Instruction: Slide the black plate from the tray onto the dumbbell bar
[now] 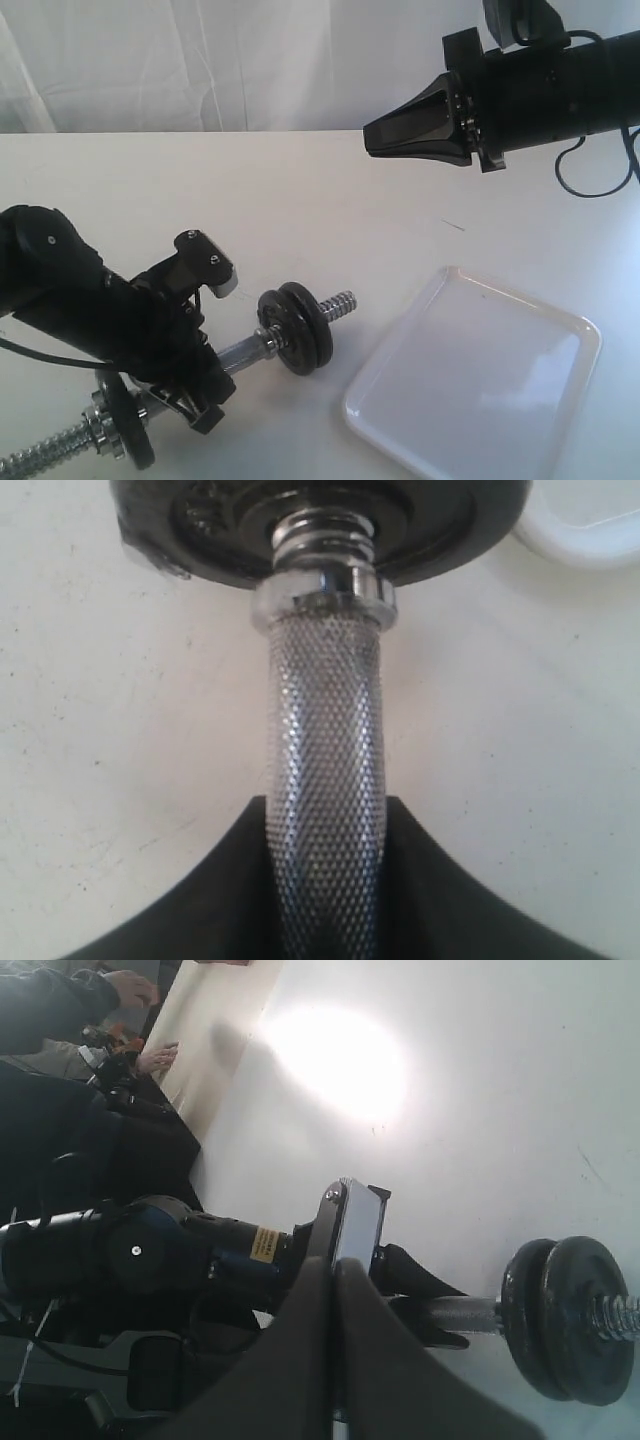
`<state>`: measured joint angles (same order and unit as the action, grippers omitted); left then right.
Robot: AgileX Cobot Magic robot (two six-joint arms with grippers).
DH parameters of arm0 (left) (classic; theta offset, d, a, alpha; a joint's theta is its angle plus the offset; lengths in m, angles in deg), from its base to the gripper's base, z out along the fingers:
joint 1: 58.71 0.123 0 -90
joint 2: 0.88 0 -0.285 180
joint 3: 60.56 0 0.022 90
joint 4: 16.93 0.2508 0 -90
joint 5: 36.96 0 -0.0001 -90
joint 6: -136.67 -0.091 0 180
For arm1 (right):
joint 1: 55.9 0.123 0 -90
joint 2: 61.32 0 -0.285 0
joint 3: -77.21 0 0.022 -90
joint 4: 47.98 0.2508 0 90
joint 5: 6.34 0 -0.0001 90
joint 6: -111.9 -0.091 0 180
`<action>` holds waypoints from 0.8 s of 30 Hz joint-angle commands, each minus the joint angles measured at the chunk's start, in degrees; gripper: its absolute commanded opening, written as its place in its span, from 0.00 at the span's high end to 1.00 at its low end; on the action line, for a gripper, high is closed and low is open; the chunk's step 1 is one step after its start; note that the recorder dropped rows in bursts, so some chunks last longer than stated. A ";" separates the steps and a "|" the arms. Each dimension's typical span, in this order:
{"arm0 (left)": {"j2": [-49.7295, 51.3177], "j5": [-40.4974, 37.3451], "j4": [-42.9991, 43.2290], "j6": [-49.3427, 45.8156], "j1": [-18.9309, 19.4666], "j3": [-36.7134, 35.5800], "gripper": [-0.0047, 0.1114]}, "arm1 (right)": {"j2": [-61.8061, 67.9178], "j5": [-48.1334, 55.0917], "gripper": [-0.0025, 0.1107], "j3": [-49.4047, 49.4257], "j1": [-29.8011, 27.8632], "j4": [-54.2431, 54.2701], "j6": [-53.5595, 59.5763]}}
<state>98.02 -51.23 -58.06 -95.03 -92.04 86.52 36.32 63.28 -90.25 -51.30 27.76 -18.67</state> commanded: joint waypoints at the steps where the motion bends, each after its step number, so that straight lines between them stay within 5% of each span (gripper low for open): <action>1: -3.72 4.13 -6.29 -1.23 -0.06 0.35 0.96 | -0.48 0.34 0.98 0.12 -0.02 0.22 0.83; 11: -3.72 4.75 -9.17 -4.45 -0.06 0.36 0.96 | -0.48 0.34 0.98 0.12 -0.02 0.22 0.83; 24: -3.72 3.67 -27.96 -24.05 -0.06 0.36 0.96 | -0.48 0.34 0.98 0.12 -0.02 -1.64 0.83</action>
<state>98.02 -47.42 -76.11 -115.31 -92.04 84.54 36.32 63.28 -90.25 -51.30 27.63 -18.67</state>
